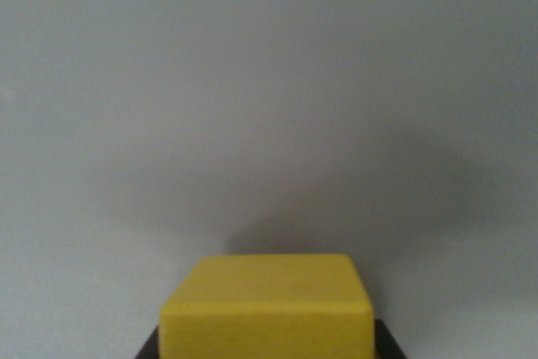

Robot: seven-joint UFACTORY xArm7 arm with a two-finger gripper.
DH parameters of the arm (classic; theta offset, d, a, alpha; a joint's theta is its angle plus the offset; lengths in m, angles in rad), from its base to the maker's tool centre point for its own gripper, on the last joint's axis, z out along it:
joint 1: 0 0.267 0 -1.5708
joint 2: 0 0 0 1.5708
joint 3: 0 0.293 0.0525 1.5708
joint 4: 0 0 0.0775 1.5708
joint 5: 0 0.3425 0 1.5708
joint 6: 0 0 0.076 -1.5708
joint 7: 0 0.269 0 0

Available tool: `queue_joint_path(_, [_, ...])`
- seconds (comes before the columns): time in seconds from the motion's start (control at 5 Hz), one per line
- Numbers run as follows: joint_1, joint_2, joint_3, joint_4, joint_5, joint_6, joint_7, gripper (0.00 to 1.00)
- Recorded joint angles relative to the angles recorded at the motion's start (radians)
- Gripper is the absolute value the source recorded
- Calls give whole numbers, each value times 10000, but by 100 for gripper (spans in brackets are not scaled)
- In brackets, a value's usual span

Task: Pick yellow cube

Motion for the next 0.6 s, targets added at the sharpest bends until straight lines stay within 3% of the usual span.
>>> queue_joint_path(0.6, [1, -73, 0, 148, -20, 219, 22, 100])
